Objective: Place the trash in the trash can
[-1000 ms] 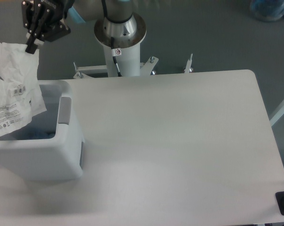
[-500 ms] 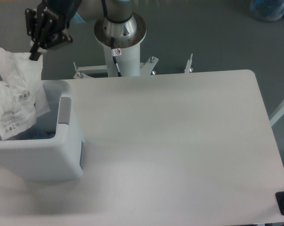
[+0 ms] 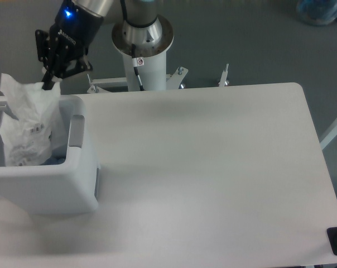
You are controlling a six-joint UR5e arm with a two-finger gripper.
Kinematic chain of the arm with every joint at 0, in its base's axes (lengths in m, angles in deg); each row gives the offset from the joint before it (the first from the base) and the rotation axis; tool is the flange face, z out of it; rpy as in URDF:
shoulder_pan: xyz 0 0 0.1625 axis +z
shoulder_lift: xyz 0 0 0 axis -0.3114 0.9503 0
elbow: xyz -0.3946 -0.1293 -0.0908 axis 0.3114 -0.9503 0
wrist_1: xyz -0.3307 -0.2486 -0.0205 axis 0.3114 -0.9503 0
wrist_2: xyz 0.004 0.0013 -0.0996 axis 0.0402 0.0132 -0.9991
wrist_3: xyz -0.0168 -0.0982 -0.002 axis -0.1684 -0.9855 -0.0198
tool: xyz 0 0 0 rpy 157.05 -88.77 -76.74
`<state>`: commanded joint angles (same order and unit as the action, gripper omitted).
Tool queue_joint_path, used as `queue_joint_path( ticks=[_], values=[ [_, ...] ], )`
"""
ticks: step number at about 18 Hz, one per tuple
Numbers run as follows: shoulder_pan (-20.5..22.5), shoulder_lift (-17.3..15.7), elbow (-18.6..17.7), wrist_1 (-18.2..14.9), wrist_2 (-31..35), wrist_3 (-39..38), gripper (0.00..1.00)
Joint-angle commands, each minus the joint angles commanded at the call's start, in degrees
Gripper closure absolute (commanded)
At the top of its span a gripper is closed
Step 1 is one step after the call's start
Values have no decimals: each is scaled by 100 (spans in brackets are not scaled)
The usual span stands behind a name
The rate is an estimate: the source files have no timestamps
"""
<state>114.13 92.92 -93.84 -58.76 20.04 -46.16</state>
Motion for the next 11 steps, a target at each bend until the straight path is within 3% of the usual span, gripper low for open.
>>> queue_joint_path(
  ticks=[1,4,9,11],
  values=[
    [9,18,18,9,9,0,0],
    [17,35,140,44,0,-157,0],
    [526,245,202,799,26,-263,0],
    [720,404,263,958,262,-211,0]
  ],
)
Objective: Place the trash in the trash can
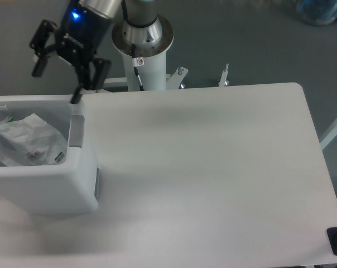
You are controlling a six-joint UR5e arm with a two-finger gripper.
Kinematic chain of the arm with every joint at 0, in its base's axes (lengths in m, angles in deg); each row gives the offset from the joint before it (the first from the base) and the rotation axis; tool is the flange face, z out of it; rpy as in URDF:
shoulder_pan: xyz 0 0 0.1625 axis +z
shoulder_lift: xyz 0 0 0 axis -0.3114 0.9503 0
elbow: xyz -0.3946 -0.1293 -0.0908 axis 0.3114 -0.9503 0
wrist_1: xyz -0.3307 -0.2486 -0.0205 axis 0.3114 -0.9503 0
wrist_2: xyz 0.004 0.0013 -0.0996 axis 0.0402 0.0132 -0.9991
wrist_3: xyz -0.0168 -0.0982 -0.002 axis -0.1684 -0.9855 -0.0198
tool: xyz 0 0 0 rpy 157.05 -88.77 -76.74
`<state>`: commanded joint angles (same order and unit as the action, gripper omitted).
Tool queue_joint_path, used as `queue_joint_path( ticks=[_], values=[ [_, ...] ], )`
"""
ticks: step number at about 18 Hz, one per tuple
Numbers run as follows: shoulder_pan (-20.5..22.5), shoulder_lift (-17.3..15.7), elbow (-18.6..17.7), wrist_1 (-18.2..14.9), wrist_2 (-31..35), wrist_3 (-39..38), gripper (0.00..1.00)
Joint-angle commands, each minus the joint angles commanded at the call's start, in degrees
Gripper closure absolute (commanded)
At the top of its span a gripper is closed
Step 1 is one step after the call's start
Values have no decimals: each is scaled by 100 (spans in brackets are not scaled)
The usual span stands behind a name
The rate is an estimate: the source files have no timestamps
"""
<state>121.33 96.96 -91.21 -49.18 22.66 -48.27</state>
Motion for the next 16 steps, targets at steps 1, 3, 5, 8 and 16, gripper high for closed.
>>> queue_joint_path(
  ticks=[1,3,5,8,16],
  values=[
    [9,114,79,44,263,35,0],
    [10,360,255,62,886,97,0],
    [10,527,404,71,1440,367,0],
    [10,555,317,45,2223,1622,0],
    [212,405,159,-52,2735,2681,0]
  ],
)
